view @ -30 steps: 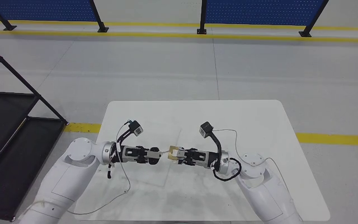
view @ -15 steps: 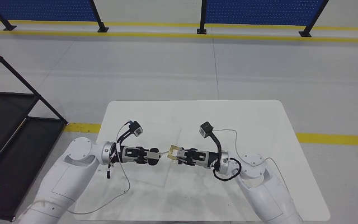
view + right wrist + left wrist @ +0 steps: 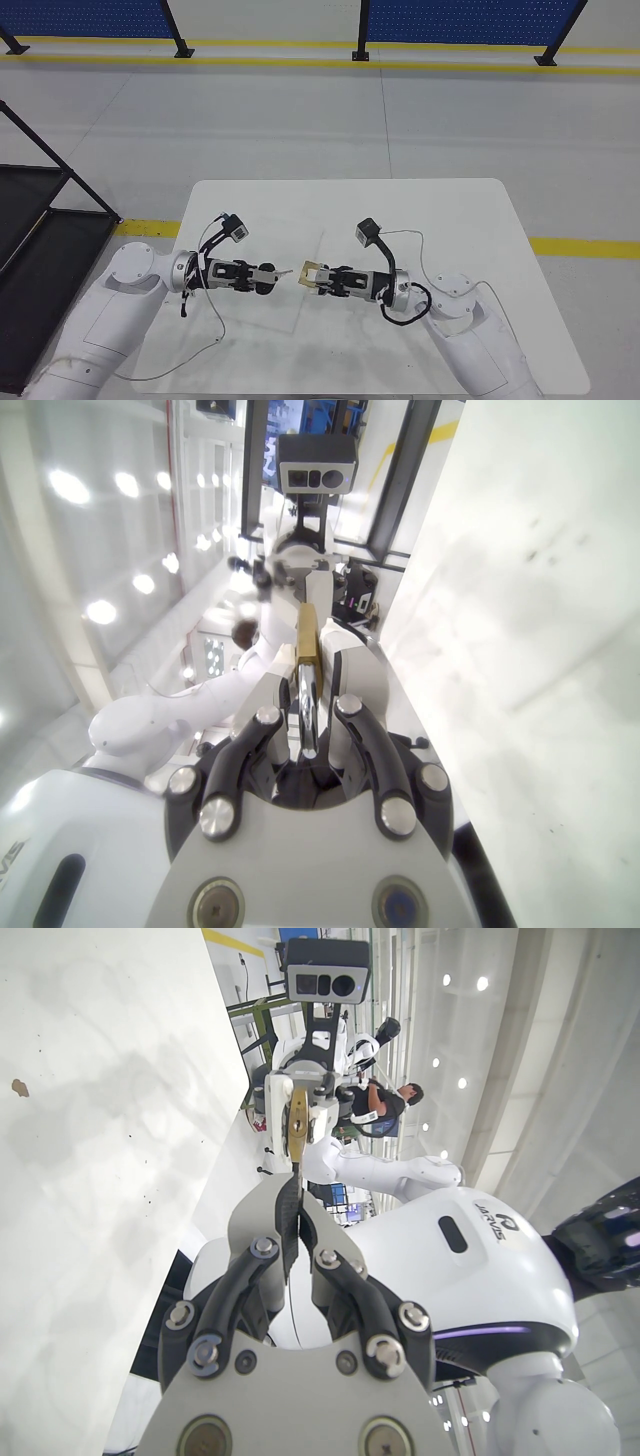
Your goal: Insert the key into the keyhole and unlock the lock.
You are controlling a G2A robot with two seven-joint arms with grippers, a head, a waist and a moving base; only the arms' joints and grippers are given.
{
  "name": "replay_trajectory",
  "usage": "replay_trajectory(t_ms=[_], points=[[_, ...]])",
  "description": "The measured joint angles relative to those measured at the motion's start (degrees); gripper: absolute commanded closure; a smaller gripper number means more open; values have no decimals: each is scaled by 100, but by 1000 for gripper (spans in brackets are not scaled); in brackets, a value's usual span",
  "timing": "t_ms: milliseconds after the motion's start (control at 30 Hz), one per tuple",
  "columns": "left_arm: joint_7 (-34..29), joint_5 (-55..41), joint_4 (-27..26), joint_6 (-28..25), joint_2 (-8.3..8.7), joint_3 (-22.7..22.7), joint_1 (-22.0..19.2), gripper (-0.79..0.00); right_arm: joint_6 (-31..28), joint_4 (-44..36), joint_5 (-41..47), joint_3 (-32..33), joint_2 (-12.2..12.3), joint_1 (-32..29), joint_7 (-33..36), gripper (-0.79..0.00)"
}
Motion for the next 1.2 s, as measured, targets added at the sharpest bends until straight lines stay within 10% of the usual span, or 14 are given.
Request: replay_trajectory(t_ms=[600,1200], points=[[-449,48,-39,100,20,101,41,0,610,198,-21,-204,119,739,1474,0],[-442,109,-87,139,10,278,2,0,570,428,79,-482,150,959,1423,0]])
